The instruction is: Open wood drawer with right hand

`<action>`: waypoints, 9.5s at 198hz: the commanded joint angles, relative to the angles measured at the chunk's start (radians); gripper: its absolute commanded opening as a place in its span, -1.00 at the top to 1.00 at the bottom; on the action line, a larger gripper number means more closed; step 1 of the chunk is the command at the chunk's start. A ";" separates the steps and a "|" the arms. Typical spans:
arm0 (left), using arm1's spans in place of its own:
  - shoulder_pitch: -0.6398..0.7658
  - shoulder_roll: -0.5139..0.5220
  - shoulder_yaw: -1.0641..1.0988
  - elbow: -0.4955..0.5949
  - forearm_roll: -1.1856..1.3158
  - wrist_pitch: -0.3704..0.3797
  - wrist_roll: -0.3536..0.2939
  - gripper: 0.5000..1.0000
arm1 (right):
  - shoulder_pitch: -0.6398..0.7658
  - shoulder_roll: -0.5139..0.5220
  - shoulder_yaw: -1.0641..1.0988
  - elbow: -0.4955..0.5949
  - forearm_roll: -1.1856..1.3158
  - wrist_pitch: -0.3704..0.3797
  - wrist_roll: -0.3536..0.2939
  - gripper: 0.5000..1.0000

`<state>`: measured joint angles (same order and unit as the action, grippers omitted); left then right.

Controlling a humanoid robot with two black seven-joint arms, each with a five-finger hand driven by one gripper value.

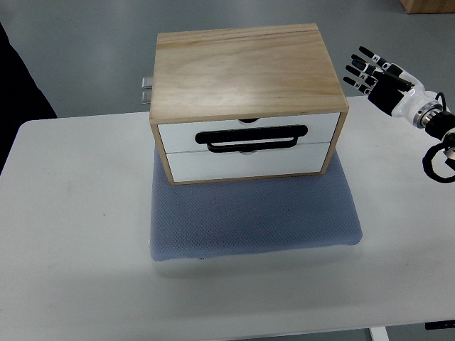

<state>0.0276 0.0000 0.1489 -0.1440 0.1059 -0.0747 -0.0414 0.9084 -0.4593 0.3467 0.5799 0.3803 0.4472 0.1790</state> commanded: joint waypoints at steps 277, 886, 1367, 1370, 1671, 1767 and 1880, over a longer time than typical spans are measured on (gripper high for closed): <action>-0.001 0.000 -0.003 0.014 0.000 0.001 0.000 -1.00 | -0.051 -0.078 -0.020 0.020 -0.046 0.025 0.002 -0.81; -0.001 0.000 -0.003 0.014 0.000 0.001 0.000 -1.00 | 0.553 -0.153 -0.617 0.656 -1.078 -0.027 0.192 -0.81; -0.001 0.000 -0.003 0.014 0.000 0.001 0.000 -1.00 | 0.566 -0.228 -0.606 0.900 -1.106 -0.041 0.177 -0.81; -0.001 0.000 -0.003 0.014 0.000 0.001 0.000 -1.00 | 0.566 -0.228 -0.606 0.900 -1.106 -0.041 0.177 -0.81; -0.001 0.000 -0.003 0.014 0.000 0.001 0.000 -1.00 | 0.173 -0.375 -0.110 0.380 -0.110 -0.001 0.195 -0.81; -0.001 0.000 -0.003 0.014 0.000 0.001 0.000 -1.00 | 0.072 -0.197 -0.110 0.228 0.126 -0.188 -0.009 -0.81; -0.001 0.000 -0.003 0.014 0.000 0.001 -0.002 -1.00 | 0.027 -0.151 -0.110 0.230 0.121 -0.173 -0.006 -0.82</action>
<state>0.0260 0.0000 0.1457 -0.1304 0.1058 -0.0736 -0.0419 0.9385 -0.6145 0.2347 0.8090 0.4995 0.2649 0.1726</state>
